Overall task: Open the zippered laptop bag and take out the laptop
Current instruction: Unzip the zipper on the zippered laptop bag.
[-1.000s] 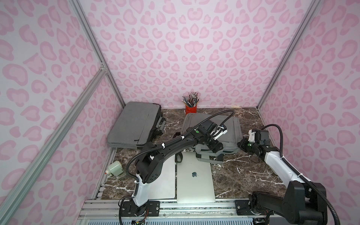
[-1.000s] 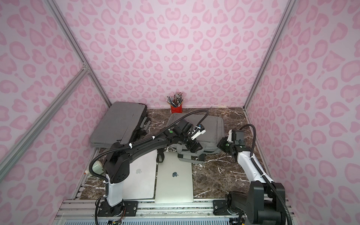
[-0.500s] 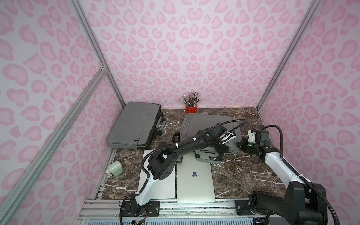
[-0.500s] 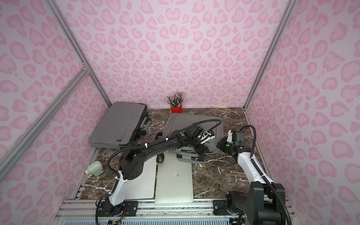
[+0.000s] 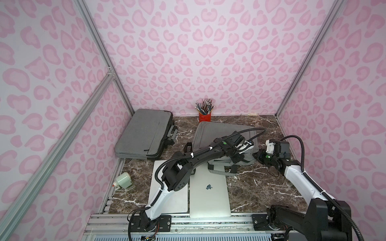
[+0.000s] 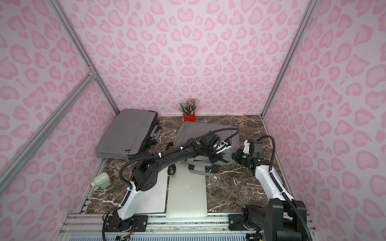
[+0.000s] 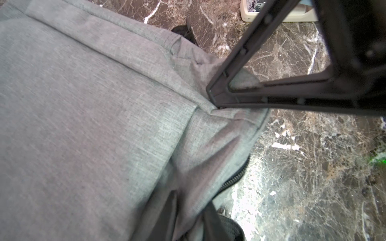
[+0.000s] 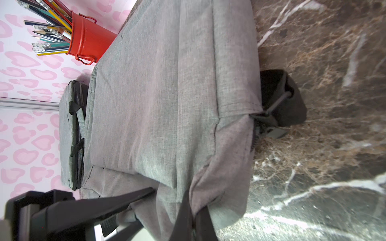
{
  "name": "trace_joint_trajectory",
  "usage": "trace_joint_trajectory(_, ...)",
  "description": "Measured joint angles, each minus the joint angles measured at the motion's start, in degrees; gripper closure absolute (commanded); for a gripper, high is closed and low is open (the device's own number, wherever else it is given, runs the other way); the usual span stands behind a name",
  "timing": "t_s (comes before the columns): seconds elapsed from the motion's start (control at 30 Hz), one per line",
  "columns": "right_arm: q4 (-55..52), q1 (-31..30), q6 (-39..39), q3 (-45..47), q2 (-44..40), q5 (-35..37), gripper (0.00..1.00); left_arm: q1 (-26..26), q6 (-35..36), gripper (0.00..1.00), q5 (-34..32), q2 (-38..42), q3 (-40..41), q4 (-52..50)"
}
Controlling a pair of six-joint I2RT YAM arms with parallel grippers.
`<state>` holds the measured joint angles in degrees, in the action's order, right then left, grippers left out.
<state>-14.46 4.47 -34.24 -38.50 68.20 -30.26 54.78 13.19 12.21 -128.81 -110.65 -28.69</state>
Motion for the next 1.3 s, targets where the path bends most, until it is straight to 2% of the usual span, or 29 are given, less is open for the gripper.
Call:
trace_joint_trajectory(0.07,0.5,0.1,0.3,0.7,0.1,-0.1,0.9,0.0,0.1,0.9,0.1,0.0,0.0,-0.4)
trace_joint_trajectory(0.17,0.9,0.2,1.0,1.8,0.1,-0.1,0.7,0.0,0.1,0.93,0.1,0.4,0.0,-1.8)
trace_joint_trajectory(0.23,0.9,0.9,2.0,2.0,-0.6,0.2,0.62,-0.4,0.2,0.94,0.3,1.0,0.0,-2.6)
trace_joint_trajectory(0.33,0.8,3.3,3.6,2.2,-4.1,2.6,0.55,-0.8,0.3,0.95,1.2,1.5,-0.5,-3.3)
trace_joint_trajectory(0.5,1.6,6.9,5.5,6.7,-12.2,7.4,0.5,-2.5,0.2,0.97,4.5,1.8,-0.7,-4.9)
trace_joint_trajectory(0.63,5.5,7.4,6.9,12.3,-18.6,10.7,0.49,-3.8,0.0,0.98,6.8,2.4,-0.7,-5.8)
trace_joint_trajectory(0.8,15.4,7.2,7.6,22.5,-27.2,10.6,0.49,-5.4,0.1,0.98,8.9,3.3,-0.7,-7.2)
trace_joint_trajectory(0.9,20.1,6.5,8.0,25.9,-29.6,9.1,0.51,-6.4,0.2,0.98,10.1,3.6,-0.9,-7.6)
trace_joint_trajectory(1.03,24.3,5.2,9.4,26.3,-26.9,6.1,0.54,-6.9,1.1,0.98,10.7,3.6,-2.7,-9.4)
trace_joint_trajectory(1.3,28.3,4.2,13.9,21.0,-12.3,-2.0,0.58,-7.3,3.4,0.98,11.6,3.6,-3.8,-11.7)
